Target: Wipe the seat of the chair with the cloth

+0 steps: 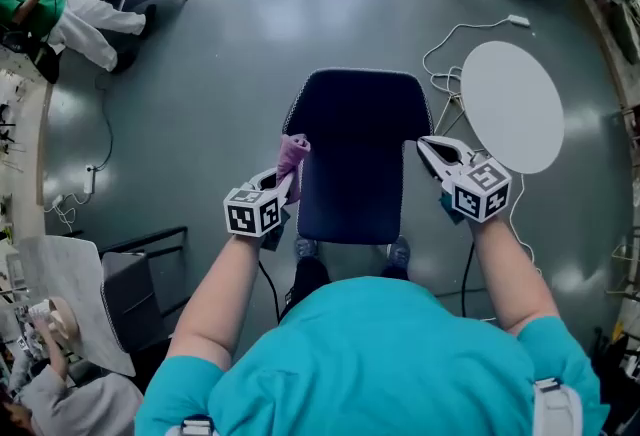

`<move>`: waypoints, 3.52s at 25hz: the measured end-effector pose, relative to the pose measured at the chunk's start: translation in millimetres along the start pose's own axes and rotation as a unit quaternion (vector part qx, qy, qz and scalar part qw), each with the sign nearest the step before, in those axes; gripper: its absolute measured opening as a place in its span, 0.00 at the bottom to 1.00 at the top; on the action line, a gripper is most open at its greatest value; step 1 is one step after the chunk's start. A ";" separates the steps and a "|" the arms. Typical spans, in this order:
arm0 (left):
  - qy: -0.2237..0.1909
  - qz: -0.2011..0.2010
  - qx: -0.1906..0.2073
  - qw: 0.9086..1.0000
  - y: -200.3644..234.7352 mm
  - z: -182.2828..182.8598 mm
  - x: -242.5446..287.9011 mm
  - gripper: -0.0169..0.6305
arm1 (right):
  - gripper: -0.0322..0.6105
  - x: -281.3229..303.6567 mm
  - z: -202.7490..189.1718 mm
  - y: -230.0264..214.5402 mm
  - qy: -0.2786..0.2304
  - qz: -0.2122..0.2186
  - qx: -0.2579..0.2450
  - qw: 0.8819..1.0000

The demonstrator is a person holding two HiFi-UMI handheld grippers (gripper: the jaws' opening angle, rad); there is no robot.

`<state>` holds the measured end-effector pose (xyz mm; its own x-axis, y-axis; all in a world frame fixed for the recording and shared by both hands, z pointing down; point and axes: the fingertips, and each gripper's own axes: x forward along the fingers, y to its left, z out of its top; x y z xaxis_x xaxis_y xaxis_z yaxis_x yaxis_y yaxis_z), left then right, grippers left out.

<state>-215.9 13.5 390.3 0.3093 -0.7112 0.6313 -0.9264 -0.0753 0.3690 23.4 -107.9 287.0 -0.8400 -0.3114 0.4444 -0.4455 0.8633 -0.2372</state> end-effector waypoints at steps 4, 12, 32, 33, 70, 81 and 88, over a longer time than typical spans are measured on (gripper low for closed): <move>0.022 0.005 0.030 0.999 18.1 -10.6 33.0 0.11 | 0.04 15.5 -22.4 -9.9 -0.012 -0.009 0.014 1.000; 0.116 0.020 0.251 0.961 54.6 -62.4 133.9 0.11 | 0.04 49.2 -89.4 -36.6 -0.021 -0.024 0.031 0.999; 0.211 0.017 0.643 0.736 107.7 -154.0 319.3 0.11 | 0.05 139.8 -250.0 -68.5 0.012 -0.039 0.057 0.998; 0.211 0.017 0.657 0.724 109.9 -155.8 323.5 0.11 | 0.05 140.0 -252.7 -68.6 0.013 -0.038 0.060 0.997; 0.218 -0.024 0.649 0.729 107.5 -215.9 316.1 0.10 | 0.04 140.9 -253.0 -59.0 0.005 -0.020 0.080 0.997; 0.219 -0.036 0.645 0.731 100.5 -241.2 296.4 0.10 | 0.05 140.5 -252.2 -54.9 0.005 -0.025 0.076 0.997; 0.219 -0.042 0.643 0.732 95.7 -254.8 283.2 0.10 | 0.04 138.8 -251.1 -47.1 0.003 -0.024 0.073 0.997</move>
<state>-162.2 -17.0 778.2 0.1545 -0.3945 0.9058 -0.2481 -0.9029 -0.3509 5.6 -92.1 576.7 -0.8146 -0.3486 0.4637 -0.5263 0.7803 -0.3379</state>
